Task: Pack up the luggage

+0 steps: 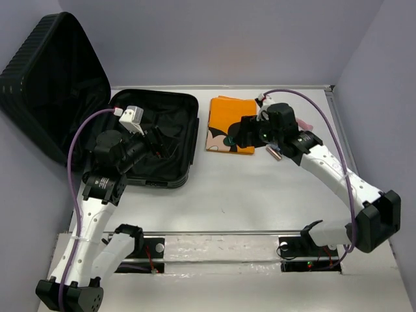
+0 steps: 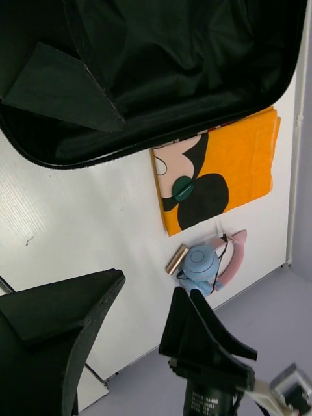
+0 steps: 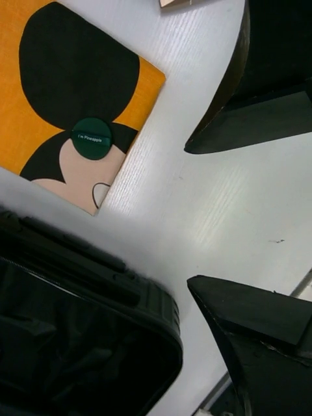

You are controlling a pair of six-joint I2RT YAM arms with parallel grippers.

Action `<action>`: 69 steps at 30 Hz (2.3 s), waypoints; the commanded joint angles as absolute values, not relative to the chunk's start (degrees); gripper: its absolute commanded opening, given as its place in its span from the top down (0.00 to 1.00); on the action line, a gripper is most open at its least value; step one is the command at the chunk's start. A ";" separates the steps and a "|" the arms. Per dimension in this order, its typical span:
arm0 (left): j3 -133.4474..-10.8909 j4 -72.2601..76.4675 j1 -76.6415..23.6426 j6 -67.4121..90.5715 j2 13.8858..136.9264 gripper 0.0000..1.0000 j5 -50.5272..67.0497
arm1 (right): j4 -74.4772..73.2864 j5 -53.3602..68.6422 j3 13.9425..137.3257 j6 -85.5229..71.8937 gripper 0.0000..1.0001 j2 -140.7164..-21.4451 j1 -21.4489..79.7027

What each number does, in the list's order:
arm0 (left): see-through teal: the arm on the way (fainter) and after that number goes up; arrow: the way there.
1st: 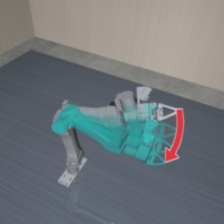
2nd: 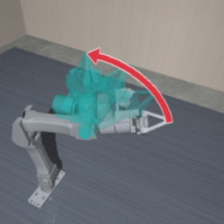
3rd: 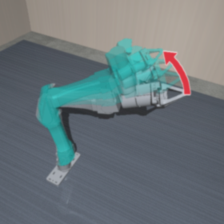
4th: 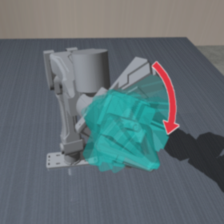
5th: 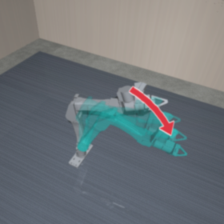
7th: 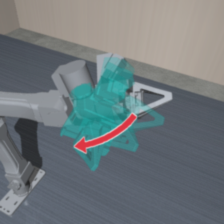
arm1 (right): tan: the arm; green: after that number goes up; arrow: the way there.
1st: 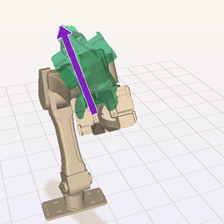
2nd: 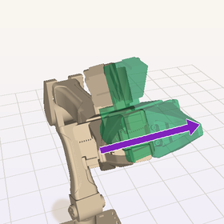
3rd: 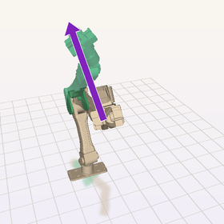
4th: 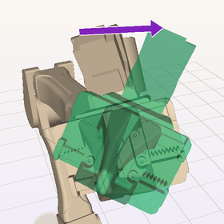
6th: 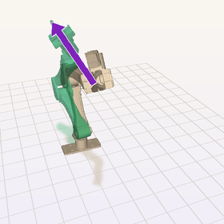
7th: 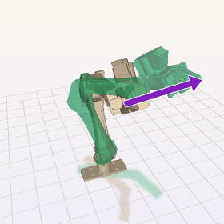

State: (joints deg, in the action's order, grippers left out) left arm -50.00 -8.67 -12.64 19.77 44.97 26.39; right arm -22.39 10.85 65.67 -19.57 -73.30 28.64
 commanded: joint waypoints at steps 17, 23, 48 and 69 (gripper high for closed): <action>-46.49 -3.78 -12.30 16.35 37.97 0.01 21.71 | -23.19 -4.56 90.85 -12.22 0.35 -107.29 33.13; -46.58 -3.87 -12.04 16.08 38.85 0.01 23.55 | -26.89 -10.45 95.89 -11.34 0.38 -115.21 33.13; -46.32 -3.43 -11.43 16.61 39.02 0.01 24.17 | -26.90 -15.92 94.40 -12.66 0.93 -109.88 34.18; -46.41 -4.31 -10.20 17.58 36.47 0.01 18.89 | -19.53 0.09 99.27 -20.82 0.25 -106.31 42.47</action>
State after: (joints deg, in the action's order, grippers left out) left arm -46.50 -6.44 -10.39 17.06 36.99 18.87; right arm -21.34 2.98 109.51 -17.65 -117.23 49.63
